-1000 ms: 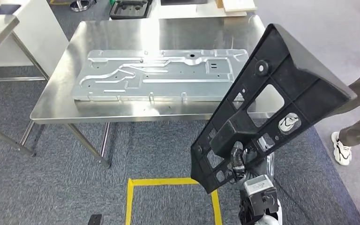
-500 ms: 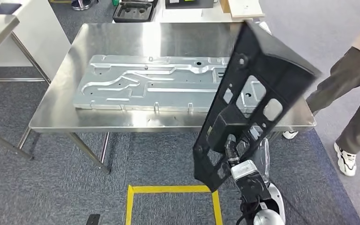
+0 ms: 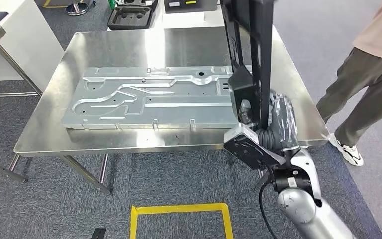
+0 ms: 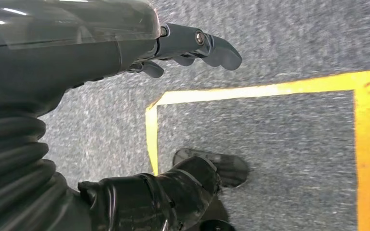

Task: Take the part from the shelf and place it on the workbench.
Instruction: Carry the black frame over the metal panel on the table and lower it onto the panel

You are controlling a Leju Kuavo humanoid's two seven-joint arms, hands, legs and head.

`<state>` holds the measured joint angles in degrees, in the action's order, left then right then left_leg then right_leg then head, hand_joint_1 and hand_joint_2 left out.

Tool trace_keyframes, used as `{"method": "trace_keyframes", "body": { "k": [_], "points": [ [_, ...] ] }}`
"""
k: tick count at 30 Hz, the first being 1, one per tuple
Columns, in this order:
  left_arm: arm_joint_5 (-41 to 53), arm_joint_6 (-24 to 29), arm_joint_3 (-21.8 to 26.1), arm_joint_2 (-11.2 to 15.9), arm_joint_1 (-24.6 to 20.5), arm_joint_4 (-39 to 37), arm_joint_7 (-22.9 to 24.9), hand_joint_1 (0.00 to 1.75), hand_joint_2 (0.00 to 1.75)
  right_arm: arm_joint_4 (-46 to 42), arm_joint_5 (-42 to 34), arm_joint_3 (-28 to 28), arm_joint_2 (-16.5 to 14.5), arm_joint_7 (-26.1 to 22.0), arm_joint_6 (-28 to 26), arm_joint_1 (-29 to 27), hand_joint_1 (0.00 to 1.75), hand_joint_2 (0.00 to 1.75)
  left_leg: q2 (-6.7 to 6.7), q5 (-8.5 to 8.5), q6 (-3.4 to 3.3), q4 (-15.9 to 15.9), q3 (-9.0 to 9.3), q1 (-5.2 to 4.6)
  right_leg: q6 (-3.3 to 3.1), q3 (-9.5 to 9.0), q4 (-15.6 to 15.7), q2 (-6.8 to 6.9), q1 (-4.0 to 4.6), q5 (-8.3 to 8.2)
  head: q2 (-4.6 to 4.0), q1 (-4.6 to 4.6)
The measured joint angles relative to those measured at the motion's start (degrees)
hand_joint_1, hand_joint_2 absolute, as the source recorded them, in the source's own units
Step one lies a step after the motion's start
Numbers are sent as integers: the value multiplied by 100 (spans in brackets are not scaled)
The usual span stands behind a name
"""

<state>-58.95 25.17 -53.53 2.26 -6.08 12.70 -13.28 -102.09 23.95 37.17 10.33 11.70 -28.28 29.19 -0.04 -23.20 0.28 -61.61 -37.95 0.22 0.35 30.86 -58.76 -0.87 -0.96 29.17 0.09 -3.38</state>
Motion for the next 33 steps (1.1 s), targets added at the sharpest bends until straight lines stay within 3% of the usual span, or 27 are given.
{"method": "trace_keyframes", "body": {
  "k": [2,5,7,9,10,11,13,14,15,17,20,22,24,25,26,28,30,33],
  "points": [
    [34,-1,-33,6,-23,0,0,0,175,56,402,55,27,268,222,397,175,175,9,-95,-51,152,44,-32,54,44,-3,-12,9,5,0,-14],
    [76,-4,-57,-3,-28,2,4,0,175,204,804,158,51,505,464,878,175,175,19,-165,-145,267,136,15,124,143,-159,17,5,95,0,-7],
    [88,-5,-62,-9,-20,2,8,0,175,323,900,231,72,569,515,1132,175,175,22,-213,-213,295,224,27,164,498,-790,37,-2,272,0,15],
    [90,-6,-68,-9,-24,2,8,0,175,425,925,297,87,596,522,1245,175,175,33,-284,-252,294,309,26,192,999,-1514,39,-7,392,0,18],
    [90,-6,-72,-8,-23,2,8,0,175,472,933,329,93,602,522,1261,175,175,44,-327,-258,292,363,26,196,1162,-1656,40,-12,322,0,17],
    [90,-6,-73,-8,-20,2,8,0,175,513,943,364,101,606,522,1277,175,175,57,-374,-256,288,427,26,191,1213,-1563,42,-14,134,0,19],
    [93,-11,-75,-13,-11,2,14,0,175,575,979,431,114,632,538,1348,175,175,75,-482,-233,279,560,26,153,1044,-886,47,-6,-406,0,20],
    [100,-14,-78,-18,-14,2,24,0,175,610,1022,462,120,663,575,1415,175,175,78,-534,-206,269,605,17,125,916,-547,50,14,-592,0,20],
    [112,-17,-86,-22,-20,2,45,0,175,652,1088,493,120,720,642,1509,175,175,78,-573,-173,262,619,11,92,812,-303,53,30,-657,0,20],
    [134,-19,-111,-32,-52,2,92,0,175,796,1288,567,113,886,853,1743,175,175,69,-609,-105,269,615,9,31,735,-147,48,69,-592,0,-7],
    [140,-20,-130,-38,-85,2,131,0,175,1090,1611,676,107,1165,1295,2118,175,175,56,-696,-12,202,610,14,-56,641,-44,45,38,-532,0,-41],
    [139,-27,-138,-43,-86,2,142,0,175,1304,1783,774,106,1298,1661,2385,175,175,48,-893,33,-299,338,30,-103,554,5,56,16,-507,0,-71],
    [135,-49,-157,-46,-91,2,151,0,175,1539,1937,914,105,1371,1980,2588,175,175,43,-1058,66,-1000,-127,44,-130,490,4,63,24,-456,0,-85],
    [131,-65,-166,-46,-87,2,158,0,175,1656,2014,988,102,1390,2115,2650,175,175,43,-1014,76,-1186,-303,47,-135,452,-4,64,30,-419,0,-84],
    [126,-86,-170,-46,-81,2,167,0,175,1768,2093,1065,93,1400,2242,2703,175,175,42,-852,79,-1162,-383,47,-135,411,-15,61,34,-377,0,-84],
    [117,-126,-170,-46,-64,2,184,0,175,1983,2262,1224,58,1405,2479,2809,175,175,42,-318,54,-564,-275,45,-123,314,-40,47,37,-283,0,-84],
    [116,-162,-173,-46,-58,2,186,0,175,2207,2445,1387,10,1390,2661,2931,175,175,49,1,-2,7,-70,17,-89,261,-42,34,45,-220,0,-78],
    [116,-209,-190,-47,-81,2,149,0,175,2550,2701,1621,-81,1309,2844,3043,175,175,57,-47,-98,242,29,-32,-20,284,-23,36,51,-204,0,-72]
  ]
}}
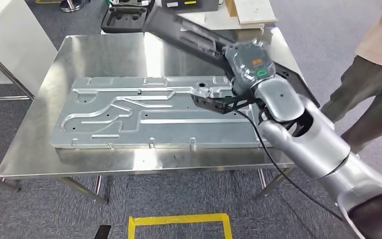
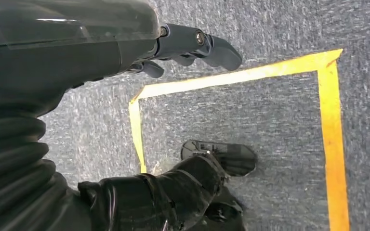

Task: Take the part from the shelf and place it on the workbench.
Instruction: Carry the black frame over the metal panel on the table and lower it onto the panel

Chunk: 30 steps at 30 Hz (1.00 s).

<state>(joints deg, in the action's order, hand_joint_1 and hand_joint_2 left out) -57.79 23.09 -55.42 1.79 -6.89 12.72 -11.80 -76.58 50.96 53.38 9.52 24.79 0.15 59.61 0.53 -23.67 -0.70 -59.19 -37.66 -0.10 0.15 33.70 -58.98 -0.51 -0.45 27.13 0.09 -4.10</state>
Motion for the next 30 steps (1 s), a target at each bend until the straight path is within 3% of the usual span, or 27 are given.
{"method": "trace_keyframes", "body": {
  "k": [3,6,7,8,9,10,12,14,16,18,21,23,24,27,29,30],
  "points": [
    [4,-38,-9,-32,-8,0,-45,0,175,353,232,194,-111,-144,143,29,175,175,-3,-18,-73,113,88,55,68,102,-197,18,-2,142,0,23],
    [33,-101,-25,-47,-45,0,-91,0,175,794,432,411,-227,-299,299,52,175,175,-3,-47,-144,134,146,67,123,674,-1222,25,-21,480,0,42],
    [49,-112,-33,-49,-63,0,-99,0,175,941,488,488,-255,-354,346,32,175,175,6,-64,-151,126,159,67,134,864,-1494,27,-29,506,0,42],
    [64,-120,-40,-51,-77,0,-108,0,175,1097,558,568,-283,-412,394,7,175,175,19,-86,-151,116,176,68,140,964,-1570,28,-39,431,0,46],
    [79,-123,-44,-57,-87,0,-114,0,175,1250,638,640,-311,-467,438,-13,175,175,32,-114,-144,97,196,69,140,949,-1416,29,-49,255,0,44],
    [94,-126,-46,-65,-92,0,-116,0,175,1417,727,709,-344,-522,487,-22,175,175,43,-148,-129,71,216,70,133,834,-1072,34,-57,13,0,47],
    [121,-121,-47,-80,-108,0,-110,0,175,1739,874,823,-411,-602,574,-14,175,175,51,-216,-79,3,223,54,106,552,-386,48,-49,-282,0,42],
    [140,-99,-49,-85,-134,0,-94,0,175,2013,954,910,-475,-655,628,-16,175,175,54,-242,-24,-17,202,34,74,439,-139,46,-25,-300,0,31],
    [140,-78,-50,-85,-147,0,-80,0,175,2270,1032,979,-517,-696,697,-34,175,175,49,-250,25,2,198,37,20,423,-101,32,-27,-315,0,23],
    [125,-87,-51,-90,-142,0,-75,0,175,2501,1150,1039,-530,-716,828,-41,175,175,26,-368,77,-151,136,49,-47,395,-62,26,-52,-328,0,2],
    [108,-123,-51,-94,-126,0,-118,0,175,2759,1258,1099,-495,-709,911,-112,175,175,-4,-804,138,-1104,-332,69,-103,372,-46,23,-56,-323,0,-36],
    [101,-119,-52,-94,-105,0,-214,0,175,2875,1263,1111,-432,-704,827,-220,175,175,-11,-867,147,-1554,-603,74,-114,361,-49,19,-47,-311,0,-33],
    [96,-117,-53,-93,-92,0,-288,0,175,2911,1263,1113,-407,-717,784,-264,175,175,-12,-737,138,-1457,-583,74,-114,350,-50,9,-45,-305,0,-34],
    [78,-150,-52,-66,-78,0,-592,0,175,2979,1270,1114,-375,-818,790,-305,175,175,-9,-178,51,-365,-88,52,-89,307,-52,-33,-36,-278,0,-34],
    [61,-188,-51,-47,-97,0,-743,0,175,3022,1282,1114,-353,-870,848,-303,175,175,-6,-103,5,17,113,21,-43,295,-42,-44,-28,-270,0,-31],
    [48,-202,-51,-45,-105,0,-802,0,175,3041,1292,1114,-340,-888,878,-302,131,131,-6,-121,-3,45,146,7,-14,287,-29,-49,-23,-273,0,-32]
  ]
}}
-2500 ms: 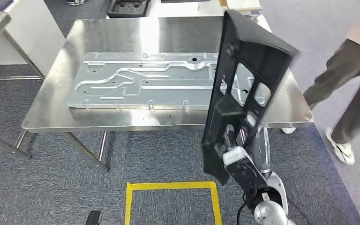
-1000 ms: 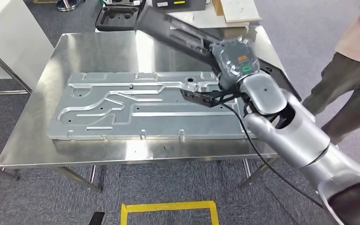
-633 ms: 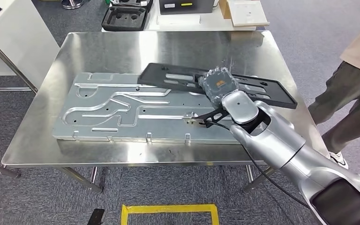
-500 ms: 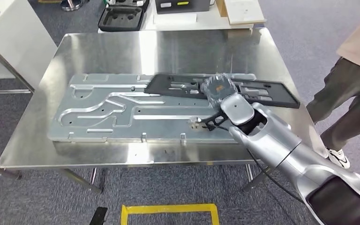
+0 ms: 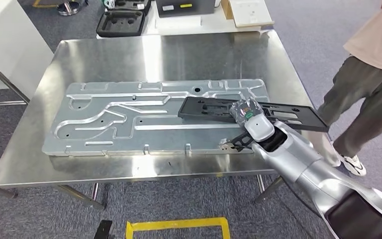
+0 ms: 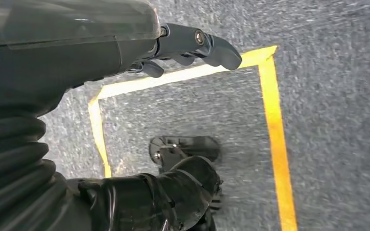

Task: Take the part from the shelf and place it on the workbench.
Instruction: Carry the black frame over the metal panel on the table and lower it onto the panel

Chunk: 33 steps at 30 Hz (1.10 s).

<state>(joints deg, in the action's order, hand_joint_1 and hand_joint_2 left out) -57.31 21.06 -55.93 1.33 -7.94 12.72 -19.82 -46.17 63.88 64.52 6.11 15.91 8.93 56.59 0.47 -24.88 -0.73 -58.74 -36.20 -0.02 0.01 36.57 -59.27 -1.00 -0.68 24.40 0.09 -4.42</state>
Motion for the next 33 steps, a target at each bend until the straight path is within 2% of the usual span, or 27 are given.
{"method": "trace_keyframes", "body": {
  "k": [2,3,4,6,7,8,9,10,11,13,15,17,18,20,22,23,24,25,27,29,32,33],
  "points": [
    [-47,-22,0,-1,-1,0,-159,0,175,38,50,1,41,-45,76,1,44,44,-13,26,-42,74,65,27,65,-33,14,-7,7,16,0,6],
    [-68,-25,0,-2,-2,0,-253,0,175,62,78,1,74,-69,110,0,0,0,-25,48,-71,121,103,45,95,-13,-61,-1,11,81,0,17],
    [-86,-27,0,-3,-4,0,-343,0,175,87,105,2,114,-90,135,-1,0,0,-36,71,-102,166,134,62,123,61,-245,8,14,204,0,27],
    [-134,-39,2,-2,-9,0,-459,0,87,132,126,13,210,-118,147,-21,0,0,-45,83,-138,182,142,64,162,358,-910,28,1,548,0,44],
    [-172,-58,8,0,-8,0,-481,0,44,149,130,26,262,-127,146,-45,0,0,-45,82,-146,177,137,63,181,506,-1233,32,-6,673,0,44],
    [-213,-83,16,3,-1,0,-483,0,0,160,129,40,321,-132,144,-75,0,0,-42,78,-148,171,136,64,199,585,-1416,35,-18,712,0,48],
    [-246,-108,25,5,12,0,-467,0,0,167,126,52,376,-131,138,-102,0,0,-39,72,-145,159,136,66,214,560,-1383,39,-33,644,0,48],
    [-266,-118,33,5,30,0,-427,0,0,164,113,59,426,-118,120,-120,0,0,-35,62,-133,139,136,69,225,427,-1138,47,-52,493,0,49],
    [-274,-111,37,6,51,0,-368,0,0,151,87,61,473,-93,93,-125,0,0,-33,45,-110,110,135,72,232,226,-759,58,-71,325,0,49],
    [-272,-65,37,9,83,-1,-225,0,0,97,8,56,550,-15,-18,-124,0,0,-29,-2,-43,34,118,59,207,-102,-150,68,-69,142,0,44],
    [-261,9,37,15,100,-2,-73,0,0,0,-89,20,629,88,-207,-145,0,0,-26,-19,17,9,110,46,143,-184,-13,57,-37,144,0,39],
    [-234,92,37,19,118,-2,99,0,0,-123,-198,-48,702,205,-430,-181,0,0,-24,-27,66,3,106,58,69,-190,3,54,-41,111,0,39],
    [-213,118,37,20,127,-2,182,0,0,-193,-255,-92,734,266,-524,-195,0,0,-25,-95,95,-69,74,65,34,-189,14,59,-52,86,0,32],
    [-169,117,37,21,134,-2,305,0,0,-348,-342,-196,795,368,-647,-206,0,0,-29,-431,145,-522,-109,77,-23,-177,28,71,-72,44,0,14],
    [-158,83,37,24,130,-2,355,0,0,-510,-374,-303,864,431,-686,-207,0,0,-30,-829,176,-1263,-390,82,-50,-146,22,74,-64,25,0,5],
    [-162,64,37,26,129,-2,362,0,0,-596,-379,-345,897,450,-690,-208,0,0,-30,-924,180,-1528,-480,83,-55,-133,17,72,-59,20,0,5],
    [-167,45,37,28,130,-2,364,0,0,-678,-386,-375,924,462,-692,-209,0,0,-30,-922,177,-1625,-493,82,-57,-122,11,69,-54,16,0,4],
    [-171,26,37,32,130,-2,365,0,0,-759,-406,-403,947,473,-704,-209,0,0,-30,-823,165,-1506,-406,81,-56,-117,5,67,-50,14,0,4],
    [-159,-14,37,56,124,-2,391,0,0,-932,-498,-493,977,488,-809,-205,0,0,-27,-484,108,-752,11,73,-43,-109,-7,63,-41,5,0,5],
    [-135,-56,37,86,119,-2,441,0,0,-1125,-604,-614,984,498,-989,-185,0,0,-19,-278,50,-122,332,44,5,-81,-14,58,-24,-25,0,8],
    [-67,-124,35,104,125,-2,511,0,0,-1420,-660,-716,992,501,-1109,-168,0,0,-16,-212,-26,-20,339,19,117,-41,6,54,-23,-90,0,12],
    [-36,-151,35,104,131,-2,529,0,0,-1542,-661,-740,1000,510,-1116,-172,0,0,-24,-169,-64,3,323,25,147,-21,-17,55,-29,-50,0,17]
  ]
}}
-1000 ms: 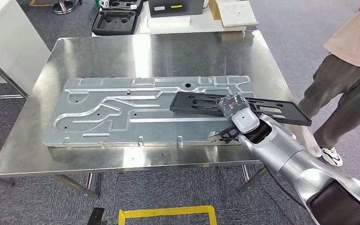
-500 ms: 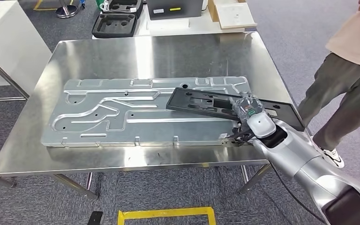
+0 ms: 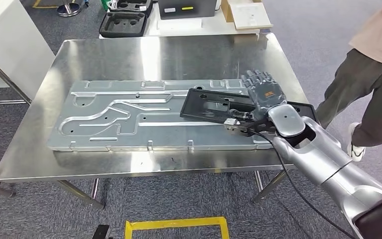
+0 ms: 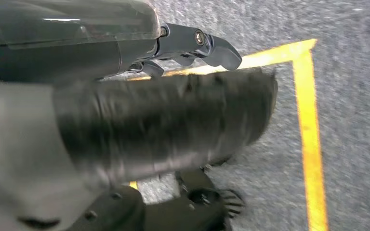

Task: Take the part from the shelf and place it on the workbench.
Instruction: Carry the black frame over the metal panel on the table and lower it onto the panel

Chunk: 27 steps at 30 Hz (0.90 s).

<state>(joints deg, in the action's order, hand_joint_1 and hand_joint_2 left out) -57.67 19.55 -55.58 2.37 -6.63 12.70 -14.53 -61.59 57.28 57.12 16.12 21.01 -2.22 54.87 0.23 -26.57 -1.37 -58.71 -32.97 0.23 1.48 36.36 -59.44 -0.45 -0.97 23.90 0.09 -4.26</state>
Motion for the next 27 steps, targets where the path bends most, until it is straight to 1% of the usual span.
{"method": "trace_keyframes", "body": {
  "k": [1,2,4,5,6,7,8,9,10,11,12,13,15,16,17,18,19,20,21,22,23,24,25,26,27],
  "points": [
    [29,-25,0,-2,3,0,13,0,0,-131,1,-27,14,14,-4,-3,0,0,-10,48,-45,25,-25,8,22,48,-103,5,-4,119,0,3],
    [50,-40,0,-4,6,0,20,0,0,-247,3,-54,33,33,-6,-3,0,0,-19,96,-90,45,-63,18,35,136,-323,10,-6,323,0,9],
    [69,-51,0,-6,3,0,26,0,0,-445,5,-101,70,61,-4,-9,0,0,-23,171,-144,39,-169,8,48,360,-1011,20,-12,821,0,14],
    [69,-51,-1,-6,4,0,28,0,0,-525,5,-119,90,67,-3,-17,0,0,-22,202,-153,30,-222,2,54,436,-1309,20,-12,987,0,15],
    [70,-52,-1,-6,5,0,30,0,0,-616,5,-136,112,69,-2,-26,0,0,-22,238,-152,15,-285,-5,59,424,-1446,20,-12,1039,0,14],
    [71,-53,-2,-6,5,0,33,0,0,-702,5,-151,133,73,-5,-33,0,0,-22,274,-148,-3,-349,-12,58,317,-1387,21,-13,985,0,14],
    [72,-53,-2,-6,5,0,37,0,0,-776,0,-166,149,79,-11,-37,0,0,-22,305,-140,-22,-407,-15,53,154,-1198,21,-12,876,0,14],
    [73,-54,-2,-6,1,0,41,0,0,-863,-27,-192,164,90,-28,-37,0,0,-23,341,-123,-49,-468,-17,38,-116,-824,22,-10,751,0,14],
    [73,-53,-2,-7,-3,0,44,0,0,-941,-76,-227,173,107,-62,-42,0,0,-23,375,-101,-66,-515,-22,27,-347,-480,22,2,675,0,11],
    [74,-53,-2,-9,-6,0,45,0,0,-1027,-149,-273,182,122,-117,-47,0,0,-24,409,-73,-77,-543,-23,13,-505,-225,20,20,612,0,10],
    [77,-53,-2,-10,-9,0,45,0,0,-1111,-231,-328,193,136,-184,-50,0,0,-24,449,-39,-83,-564,-24,-1,-612,-29,18,39,577,0,12],
    [80,-52,-2,-12,-10,0,46,0,0,-1179,-317,-384,200,142,-268,-54,0,0,-23,492,-7,-71,-575,-23,-16,-600,-5,16,56,551,0,14],
    [89,-51,-2,-11,-11,0,47,0,0,-1267,-465,-459,209,142,-417,-64,0,0,-15,576,59,-29,-597,-21,-74,-532,28,23,51,448,0,22],
    [91,-52,-2,-10,-10,0,48,0,0,-1297,-532,-478,208,138,-478,-78,0,0,-10,552,92,-35,-639,-16,-109,-487,47,32,37,381,0,20],
    [96,-53,-3,-12,-7,0,51,0,0,-1324,-585,-480,208,132,-517,-101,0,0,-6,439,124,-106,-709,-12,-136,-429,69,41,23,306,0,18],
    [102,-54,-3,-17,-4,0,54,0,0,-1365,-643,-488,207,121,-563,-130,0,0,-6,187,155,-318,-813,-3,-160,-347,82,49,11,232,0,15],
    [112,-55,-4,-26,-1,0,58,0,0,-1424,-717,-511,207,103,-626,-168,0,0,-8,-130,180,-632,-926,9,-177,-260,83,53,6,160,0,11],
    [123,-56,-5,-35,2,0,61,0,0,-1518,-828,-556,207,70,-723,-222,0,0,-9,-410,197,-996,-1013,16,-186,-162,81,53,7,92,0,9],
    [135,-57,-7,-43,4,0,63,0,0,-1638,-982,-621,207,12,-878,-296,0,0,-10,-577,206,-1330,-1044,21,-191,-58,75,52,7,22,0,9],
    [147,-56,-9,-51,3,0,67,0,0,-1778,-1174,-698,207,-62,-1075,-382,0,0,-10,-569,206,-1503,-985,24,-187,36,66,50,7,-42,0,9],
    [157,-54,-11,-57,2,0,74,0,0,-1941,-1378,-778,207,-141,-1288,-473,0,0,-10,-450,200,-1507,-839,24,-177,125,56,48,6,-102,0,9],
    [165,-50,-13,-63,2,0,83,0,0,-2104,-1549,-852,210,-207,-1477,-552,0,0,-9,-305,186,-1322,-592,24,-162,205,45,44,4,-159,0,8],
    [169,-44,-14,-68,-1,0,91,0,0,-2269,-1674,-920,213,-247,-1613,-616,0,0,-8,-261,167,-976,-269,22,-141,269,34,42,4,-209,0,5],
    [166,-41,-15,-72,-7,0,96,0,0,-2433,-1741,-992,227,-263,-1705,-667,0,0,-3,-291,145,-572,51,11,-112,312,26,45,7,-254,0,8],
    [157,-37,-15,-76,-13,0,97,0,0,-2589,-1766,-1069,249,-267,-1779,-722,0,0,5,-358,121,-255,287,-3,-78,329,34,53,13,-303,0,8]
  ]
}}
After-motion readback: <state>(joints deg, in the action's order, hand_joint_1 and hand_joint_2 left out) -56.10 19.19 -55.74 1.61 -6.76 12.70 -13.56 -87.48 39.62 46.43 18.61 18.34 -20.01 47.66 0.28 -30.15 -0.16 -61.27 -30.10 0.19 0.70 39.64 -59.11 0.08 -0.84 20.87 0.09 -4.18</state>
